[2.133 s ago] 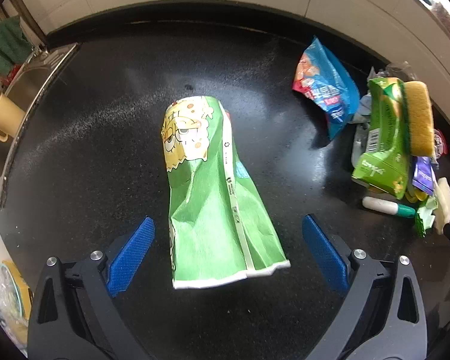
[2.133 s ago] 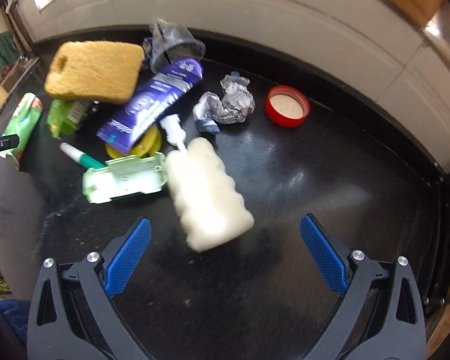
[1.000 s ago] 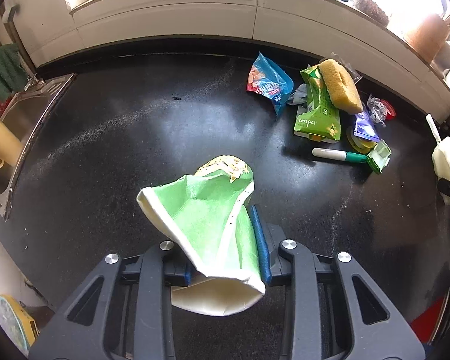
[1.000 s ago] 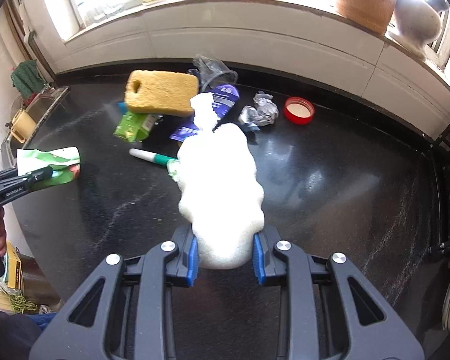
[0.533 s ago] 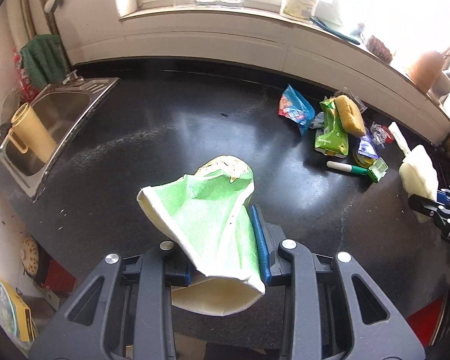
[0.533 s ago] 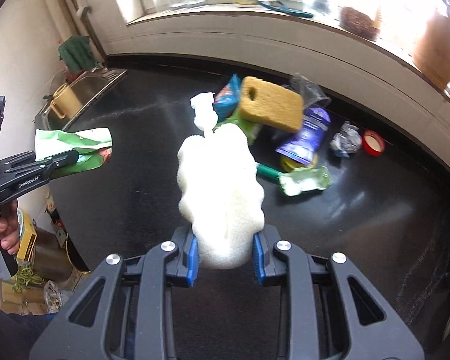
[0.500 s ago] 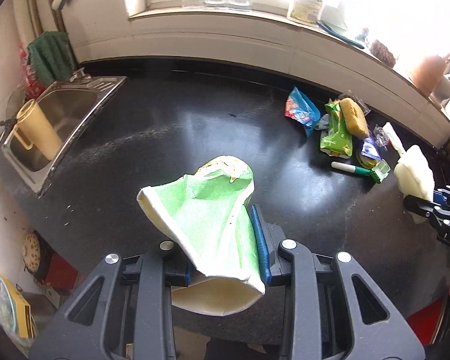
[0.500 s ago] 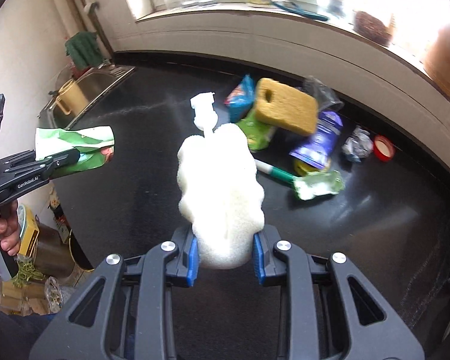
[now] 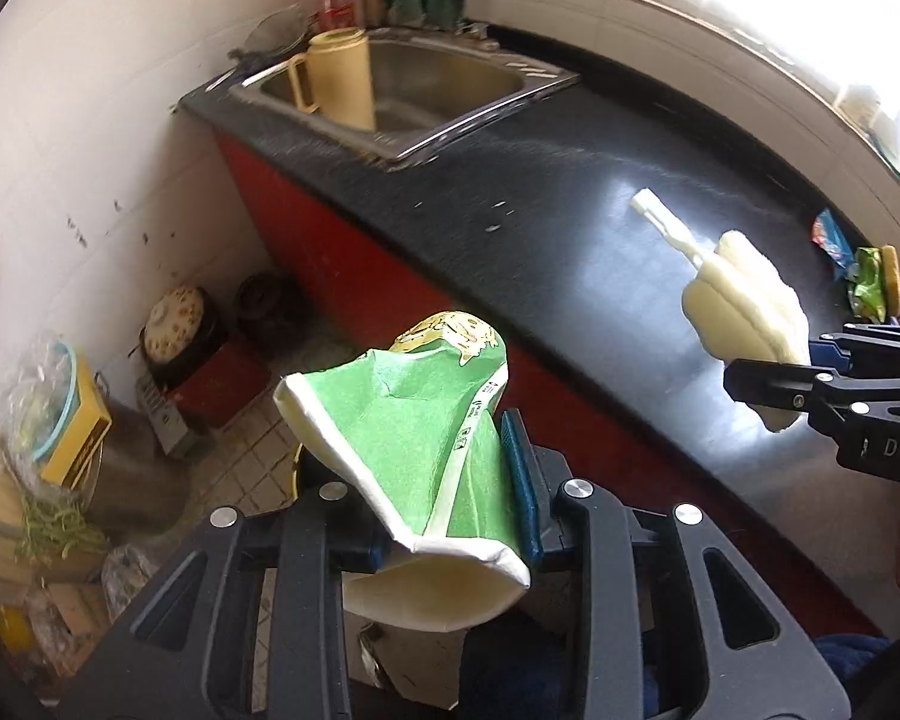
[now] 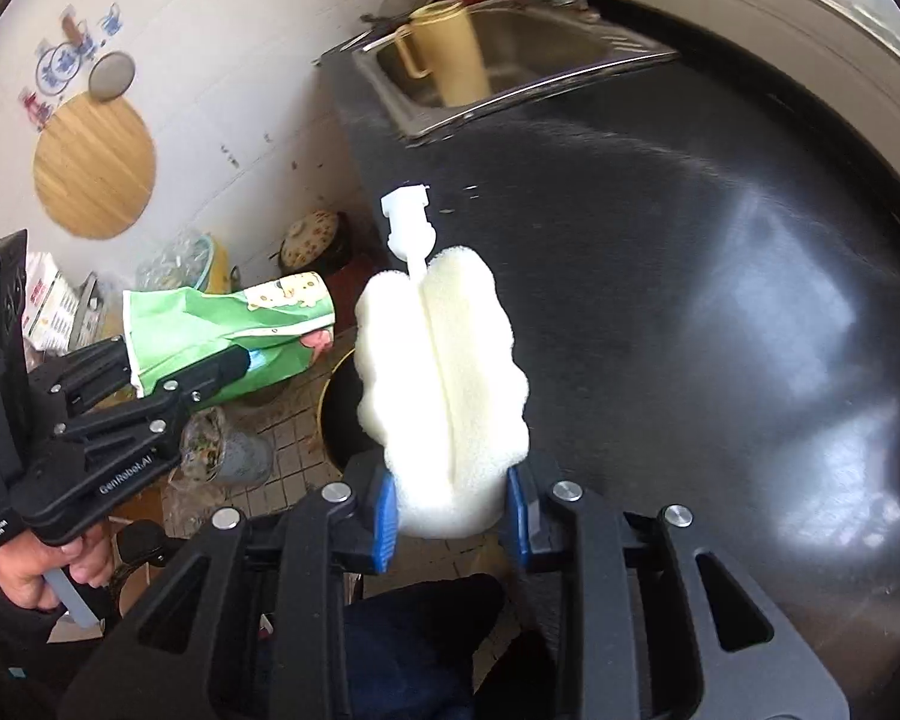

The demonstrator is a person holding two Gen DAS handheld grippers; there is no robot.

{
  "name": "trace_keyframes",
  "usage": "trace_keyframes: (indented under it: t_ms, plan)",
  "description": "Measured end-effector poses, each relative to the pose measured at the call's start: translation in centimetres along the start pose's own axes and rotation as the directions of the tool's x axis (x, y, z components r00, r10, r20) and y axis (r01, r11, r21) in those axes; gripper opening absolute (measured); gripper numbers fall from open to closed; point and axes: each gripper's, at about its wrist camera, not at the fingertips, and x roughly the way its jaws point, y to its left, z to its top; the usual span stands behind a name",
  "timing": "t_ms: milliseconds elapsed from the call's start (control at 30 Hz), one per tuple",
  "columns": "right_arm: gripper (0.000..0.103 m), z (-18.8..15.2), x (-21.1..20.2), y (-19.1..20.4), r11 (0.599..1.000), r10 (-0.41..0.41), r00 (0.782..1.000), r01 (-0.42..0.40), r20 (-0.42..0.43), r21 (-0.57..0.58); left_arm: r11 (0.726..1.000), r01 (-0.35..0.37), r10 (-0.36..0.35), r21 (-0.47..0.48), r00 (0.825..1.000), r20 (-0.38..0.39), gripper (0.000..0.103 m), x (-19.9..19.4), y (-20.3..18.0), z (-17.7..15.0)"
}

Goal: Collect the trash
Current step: 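Carry both items to the bin and open both tools to drop them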

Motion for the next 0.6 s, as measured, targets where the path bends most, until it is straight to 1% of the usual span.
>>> trace_keyframes:
  t_ms: [67,133,200,300,367,467,600]
  plan:
    - [0.029,1.0,2.5,2.1,0.999,0.022,0.999,-0.023,-0.041,-0.027,0.999,-0.01,0.009,-0.039,1.0,-0.021,0.031,1.1,2.0,-1.1]
    - [0.029,2.0,5.6,3.8,0.999,0.029,0.996,-0.033,-0.083,-0.04,0.997,0.003,-0.006,-0.077,0.999,-0.042,0.031,2.7,4.0,-2.2]
    - [0.029,2.6,7.9,4.7,0.998,0.034,0.992,-0.039,-0.118,-0.045,0.993,0.023,-0.03,-0.114,0.998,-0.06,0.031,4.4,5.7,-3.1]
    - [0.029,3.3,11.1,5.6,0.998,0.027,0.988,-0.035,-0.153,-0.047,0.99,0.022,-0.035,-0.139,0.995,-0.091,0.031,7.0,7.2,-4.0]
    - [0.029,4.0,13.4,6.0,0.998,0.027,0.981,-0.037,-0.193,-0.051,0.986,0.036,-0.054,-0.163,0.993,-0.104,0.031,8.3,8.0,-4.4]
    - [0.03,4.2,15.1,6.8,0.997,0.001,0.975,-0.017,-0.222,-0.071,0.98,0.069,-0.093,-0.189,0.988,-0.123,0.032,10.1,8.9,-5.0]
    - [0.032,4.6,16.4,7.5,0.997,-0.019,0.97,-0.001,-0.24,-0.081,0.979,0.09,-0.117,-0.183,0.983,-0.145,0.032,11.8,9.4,-5.7]
